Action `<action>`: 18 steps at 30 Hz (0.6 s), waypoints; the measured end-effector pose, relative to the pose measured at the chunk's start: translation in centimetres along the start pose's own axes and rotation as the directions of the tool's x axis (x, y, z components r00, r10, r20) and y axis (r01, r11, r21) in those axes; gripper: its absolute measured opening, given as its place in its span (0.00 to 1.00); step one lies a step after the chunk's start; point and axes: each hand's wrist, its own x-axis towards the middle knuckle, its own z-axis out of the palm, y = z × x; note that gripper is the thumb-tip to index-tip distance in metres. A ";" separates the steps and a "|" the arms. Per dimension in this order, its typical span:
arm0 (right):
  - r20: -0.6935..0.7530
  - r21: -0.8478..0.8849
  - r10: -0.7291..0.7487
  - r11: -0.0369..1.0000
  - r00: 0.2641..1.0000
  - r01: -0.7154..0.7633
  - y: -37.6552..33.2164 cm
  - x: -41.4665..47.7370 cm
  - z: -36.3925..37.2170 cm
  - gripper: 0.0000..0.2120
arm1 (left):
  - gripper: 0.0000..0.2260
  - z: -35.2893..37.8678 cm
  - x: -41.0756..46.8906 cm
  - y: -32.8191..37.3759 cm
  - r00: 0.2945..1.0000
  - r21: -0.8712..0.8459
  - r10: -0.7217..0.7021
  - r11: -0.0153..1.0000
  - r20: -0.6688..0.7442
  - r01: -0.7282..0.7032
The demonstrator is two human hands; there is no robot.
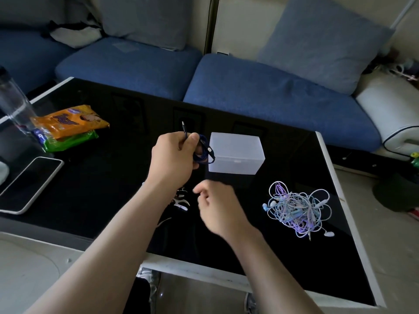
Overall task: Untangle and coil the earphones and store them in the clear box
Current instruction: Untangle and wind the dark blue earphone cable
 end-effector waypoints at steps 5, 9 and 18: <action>0.209 -0.005 -0.287 0.956 0.935 0.295 -3.1 -0.4 3.4 0.18 | 0.18 -0.6 0.2 0.0 1.000 0.013 -0.025 1.000 0.005 0.025; 0.394 -0.074 -0.284 0.938 0.874 0.338 -4.7 -0.7 5.1 0.24 | 0.18 -0.7 0.3 0.0 0.999 0.009 -0.031 0.999 0.022 0.031; 0.351 -0.194 -0.235 0.929 0.906 0.316 -4.2 -0.2 5.4 0.19 | 0.17 -0.7 0.1 0.0 0.995 0.039 -0.058 0.998 0.085 0.055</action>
